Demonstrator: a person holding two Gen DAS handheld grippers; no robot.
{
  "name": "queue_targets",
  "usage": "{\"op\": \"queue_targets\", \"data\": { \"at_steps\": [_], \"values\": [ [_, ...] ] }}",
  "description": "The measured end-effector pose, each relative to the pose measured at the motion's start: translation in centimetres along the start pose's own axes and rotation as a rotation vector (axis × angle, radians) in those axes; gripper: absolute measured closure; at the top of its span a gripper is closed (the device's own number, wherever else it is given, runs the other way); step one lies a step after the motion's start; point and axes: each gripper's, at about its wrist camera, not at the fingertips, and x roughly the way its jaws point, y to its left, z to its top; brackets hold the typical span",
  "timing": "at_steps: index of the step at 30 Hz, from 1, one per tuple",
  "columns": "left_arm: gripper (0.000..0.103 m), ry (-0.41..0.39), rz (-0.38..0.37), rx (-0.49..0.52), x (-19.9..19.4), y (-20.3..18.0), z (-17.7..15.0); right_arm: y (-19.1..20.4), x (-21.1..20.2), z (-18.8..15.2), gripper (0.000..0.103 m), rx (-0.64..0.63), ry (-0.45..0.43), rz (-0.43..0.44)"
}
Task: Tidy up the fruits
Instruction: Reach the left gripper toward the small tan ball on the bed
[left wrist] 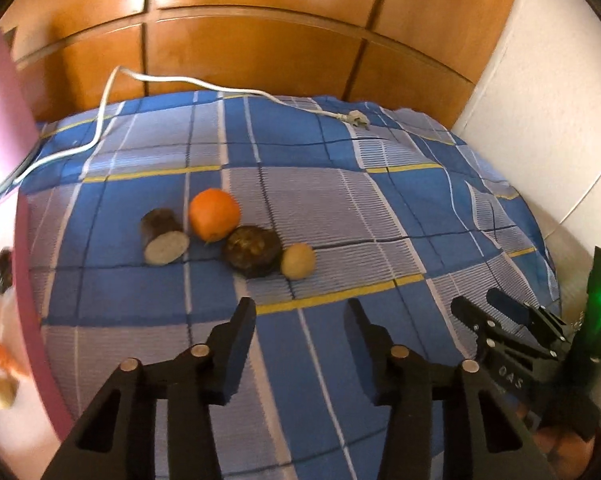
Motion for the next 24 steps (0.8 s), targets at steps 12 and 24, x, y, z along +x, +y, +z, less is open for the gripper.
{"op": "queue_targets", "data": {
  "at_steps": [12,24],
  "values": [
    [0.069,0.056,0.109,0.362,5.5,-3.7,2.1,-0.8,0.5,0.0,0.042,0.027,0.021,0.031],
    [0.098,0.033,0.022,0.200,4.1,-0.8,1.5,-1.0,1.1,-0.2,0.042,0.032,0.034,0.060]
  ]
}}
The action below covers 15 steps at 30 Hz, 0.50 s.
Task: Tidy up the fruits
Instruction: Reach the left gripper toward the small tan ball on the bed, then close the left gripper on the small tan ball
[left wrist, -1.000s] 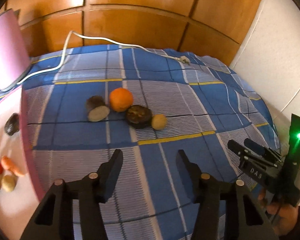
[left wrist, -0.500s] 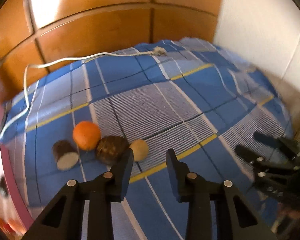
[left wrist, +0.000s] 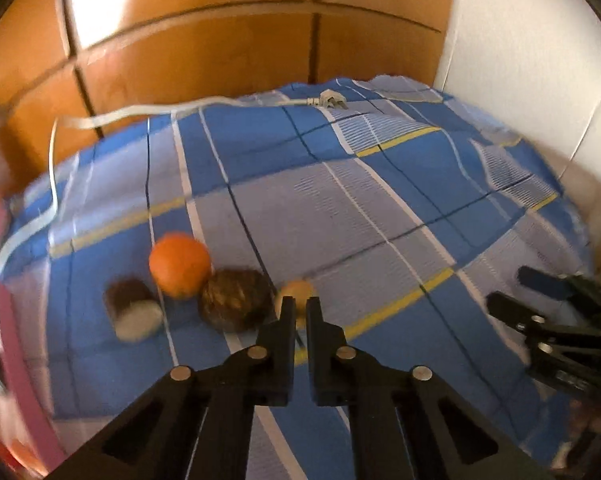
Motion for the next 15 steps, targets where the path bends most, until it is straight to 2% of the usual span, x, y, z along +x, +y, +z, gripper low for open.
{"op": "queue_targets", "data": {
  "at_steps": [3,7,9,11,12,13,15],
  "values": [
    [0.098,0.019,-0.046,-0.071,-0.5,0.7,-1.4,0.0,0.1,-0.1,0.042,0.001,0.001,0.002],
    [0.098,0.031,-0.051,-0.098,-0.9,1.0,-2.4,0.2,0.0,-0.1,0.042,0.000,0.000,0.005],
    [0.097,0.009,-0.045,-0.103,-1.6,1.1,-2.2,0.3,-0.1,-0.1,0.042,-0.003,-0.002,0.006],
    [0.089,-0.002,-0.042,-0.053,-1.7,0.6,-1.2,0.3,-0.1,0.0,0.042,-0.002,-0.002,0.009],
    [0.078,-0.002,-0.036,-0.022,-1.7,0.4,-0.7,0.3,-0.1,0.0,0.042,0.000,-0.001,0.009],
    [0.072,-0.005,-0.027,0.010,-1.5,0.2,-0.3,0.3,-0.1,0.0,0.042,0.001,0.000,0.009],
    [0.069,-0.005,-0.015,0.114,-1.1,-0.7,0.6,0.3,-0.1,0.0,0.042,0.003,0.002,0.011]
  ]
}}
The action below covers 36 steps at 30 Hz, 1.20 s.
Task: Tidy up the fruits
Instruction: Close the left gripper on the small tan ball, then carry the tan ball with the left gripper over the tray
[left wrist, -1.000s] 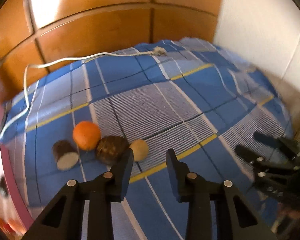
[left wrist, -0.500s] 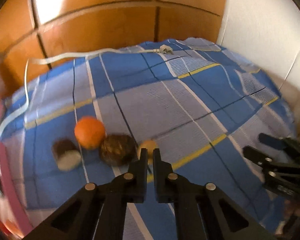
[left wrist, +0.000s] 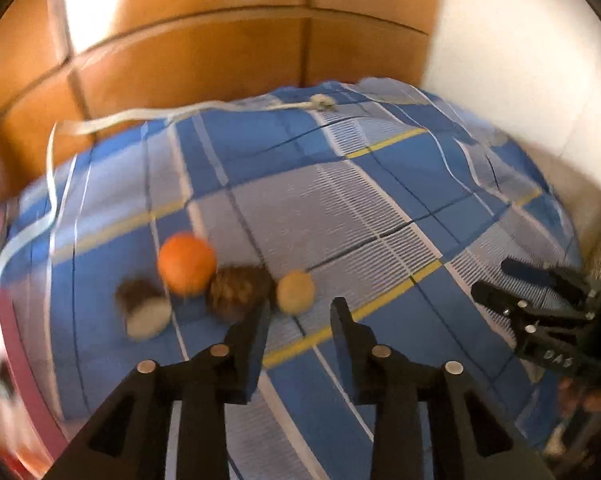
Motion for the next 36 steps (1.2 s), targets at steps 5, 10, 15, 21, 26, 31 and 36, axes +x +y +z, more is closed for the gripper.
{"op": "queue_targets", "data": {
  "at_steps": [5,10,15,21,26,31,36],
  "values": [
    [0.059,0.069,0.044,0.300,2.0,-2.0,1.4,-0.1,-0.1,0.1,0.042,0.004,0.001,0.002],
    [0.059,0.153,0.067,0.544,4.0,-3.1,1.5,-0.2,0.1,0.1,0.042,0.007,0.013,0.008],
    [0.077,0.180,0.045,0.588,4.3,-2.8,1.6,-0.4,0.2,0.1,0.042,0.009,0.021,0.013],
    [0.078,0.124,-0.075,0.314,2.2,-0.1,1.3,-0.4,0.3,0.1,0.042,0.016,0.025,0.016],
    [0.078,0.044,-0.143,0.100,-0.8,0.7,0.1,-0.4,0.2,0.1,0.042,0.020,0.024,0.018],
    [0.078,-0.016,-0.163,-0.023,-3.6,0.2,-2.2,-0.2,0.3,0.0,0.042,0.012,0.023,0.010],
    [0.078,-0.066,-0.148,-0.179,-6.3,1.1,-4.6,0.1,0.1,-0.3,0.042,0.001,0.020,-0.005]
  ]
}}
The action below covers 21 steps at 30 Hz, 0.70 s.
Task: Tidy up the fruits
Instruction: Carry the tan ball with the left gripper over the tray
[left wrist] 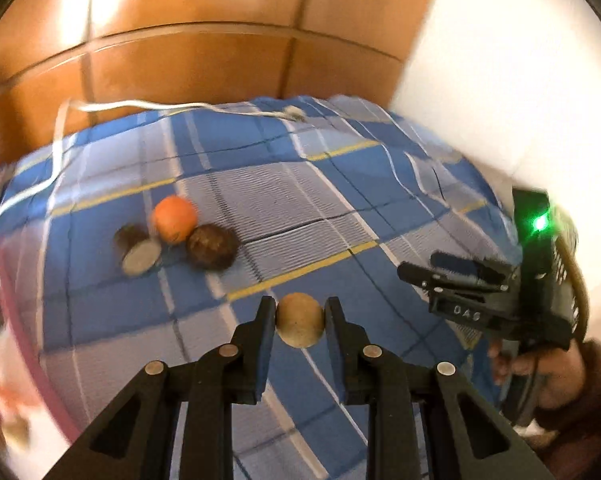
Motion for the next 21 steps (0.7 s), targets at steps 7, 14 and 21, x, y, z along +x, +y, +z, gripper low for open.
{"op": "queue_targets", "data": {
  "at_steps": [7,14,21],
  "values": [
    [0.078,-0.127,0.121,-0.192,-5.5,4.1,-2.0,0.7,-0.2,-0.3,0.042,-0.025,0.002,-0.010],
    [0.078,-0.236,0.282,-0.430,-11.2,11.2,-5.0,1.5,-0.1,-0.5,0.042,-0.040,0.006,-0.025],
    [0.078,-0.280,0.425,-0.581,-13.8,17.1,-6.2,2.4,-0.3,-0.7,0.042,-0.063,0.016,-0.033]
  ]
}}
